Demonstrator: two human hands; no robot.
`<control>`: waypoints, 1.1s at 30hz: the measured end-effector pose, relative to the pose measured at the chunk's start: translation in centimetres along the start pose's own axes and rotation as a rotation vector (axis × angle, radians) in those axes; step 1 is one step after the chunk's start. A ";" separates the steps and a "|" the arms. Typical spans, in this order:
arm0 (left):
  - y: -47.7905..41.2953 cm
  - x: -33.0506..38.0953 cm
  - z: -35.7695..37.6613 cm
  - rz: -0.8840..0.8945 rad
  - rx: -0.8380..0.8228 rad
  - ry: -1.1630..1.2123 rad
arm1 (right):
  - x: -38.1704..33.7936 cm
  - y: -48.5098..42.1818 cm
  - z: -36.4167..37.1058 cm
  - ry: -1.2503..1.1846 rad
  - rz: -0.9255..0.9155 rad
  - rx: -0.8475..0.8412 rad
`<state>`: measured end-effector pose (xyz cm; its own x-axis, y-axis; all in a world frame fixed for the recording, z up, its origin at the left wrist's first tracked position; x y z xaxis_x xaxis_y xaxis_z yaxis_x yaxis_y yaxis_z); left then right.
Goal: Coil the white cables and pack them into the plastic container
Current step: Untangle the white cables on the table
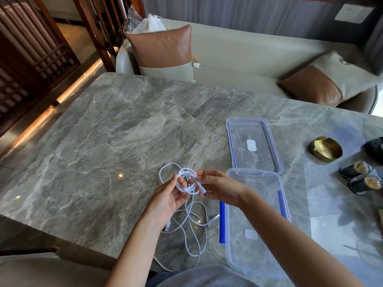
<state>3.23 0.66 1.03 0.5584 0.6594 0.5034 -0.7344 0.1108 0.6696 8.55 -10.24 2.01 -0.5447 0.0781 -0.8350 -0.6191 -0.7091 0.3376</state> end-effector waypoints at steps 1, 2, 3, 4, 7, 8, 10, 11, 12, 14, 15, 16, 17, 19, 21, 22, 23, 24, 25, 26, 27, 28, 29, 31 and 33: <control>0.0 -0.1 0.0 -0.012 -0.014 -0.013 | 0.0 0.1 0.1 0.006 0.006 -0.014; -0.1 -0.3 0.0 -0.024 -0.027 -0.022 | 0.0 0.1 0.2 0.003 0.006 -0.027; -0.1 -0.4 0.0 -0.038 -0.037 -0.026 | 0.0 0.2 0.3 -0.005 0.000 -0.044; -0.1 -0.4 -0.1 -0.048 -0.044 -0.028 | 0.0 0.2 0.3 -0.010 -0.008 -0.057; -0.2 -0.4 0.0 -0.044 -0.026 -0.090 | 0.2 0.3 0.0 -0.002 -0.009 -0.046; -0.3 -0.5 0.0 -0.037 -0.007 -0.130 | 0.4 0.3 -0.1 0.000 -0.006 -0.036; -0.3 -0.5 0.1 -0.030 0.038 -0.215 | 0.5 0.4 -0.3 0.012 0.001 -0.031; -0.4 -0.6 0.1 -0.027 0.063 -0.252 | 0.4 0.5 -0.4 0.034 -0.001 -0.030; -0.4 -0.5 0.1 -0.018 0.090 -0.283 | 0.4 0.6 -0.6 0.063 -0.008 -0.022; -0.5 -0.3 0.3 0.019 0.142 -0.313 | 0.3 0.6 -1.1 0.105 -0.028 0.015; -0.5 -0.1 0.4 0.043 0.160 -0.309 | 0.2 0.5 -1.4 0.105 -0.039 0.042; -0.6 0.0 0.5 0.065 0.168 -0.299 | 0.2 0.5 -1.7 0.086 -0.051 0.071; -0.6 0.0 0.8 0.080 0.165 -0.292 | 0.1 0.5 -1.9 0.052 -0.066 0.095; -0.5 -0.1 1.5 0.097 0.132 -0.295 | -0.1 0.6 -2.2 -0.017 -0.105 0.130; -0.5 -0.2 2.1 0.111 0.108 -0.287 | -0.3 0.8 -2.5 -0.043 -0.133 0.152; -0.6 -0.3 2.3 0.114 0.102 -0.285 | -0.4 0.9 -2.6 -0.052 -0.144 0.159; -0.7 -0.4 2.5 0.113 0.096 -0.290 | -0.4 1.1 -2.7 -0.061 -0.153 0.168; -0.8 -0.5 2.7 0.107 0.088 -0.297 | -0.4 1.2 -2.9 -0.069 -0.162 0.183; -1.0 -0.6 3.0 0.097 0.078 -0.305 | -0.4 1.4 -3.2 -0.072 -0.173 0.201; -1.1 -0.7 3.3 0.084 0.068 -0.311 | -0.4 1.7 -3.5 -0.072 -0.184 0.217; -1.3 -0.9 3.5 0.073 0.062 -0.315 | -0.4 1.9 -3.7 -0.068 -0.194 0.230; -1.4 -1.1 3.7 0.067 0.062 -0.319 | -0.4 2.2 -4.0 -0.058 -0.201 0.243; -1.6 -1.2 4.0 0.065 0.068 -0.324 | -0.4 2.5 -4.3 -0.039 -0.204 0.258; -1.8 -1.6 4.7 0.068 0.089 -0.360 | -0.5 3.2 -5.0 0.032 -0.203 0.294; -2.1 -2.2 5.4 0.080 0.110 -0.443 | -0.5 4.0 -6.1 0.105 -0.197 0.329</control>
<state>5.67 -5.02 1.45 0.6300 0.2790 0.7247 -0.7500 -0.0235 0.6610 9.79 -17.34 1.16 -0.3469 0.1060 -0.9319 -0.8636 -0.4237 0.2733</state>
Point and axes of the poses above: each hand's wrist, its own y-axis away from the middle knuckle, its own z-axis out of the palm, x = y × z, the point moved 8 cm from there along -y, towards the middle knuckle, and after that the axes turned 12 degrees about -z, right-handed, at the moved point
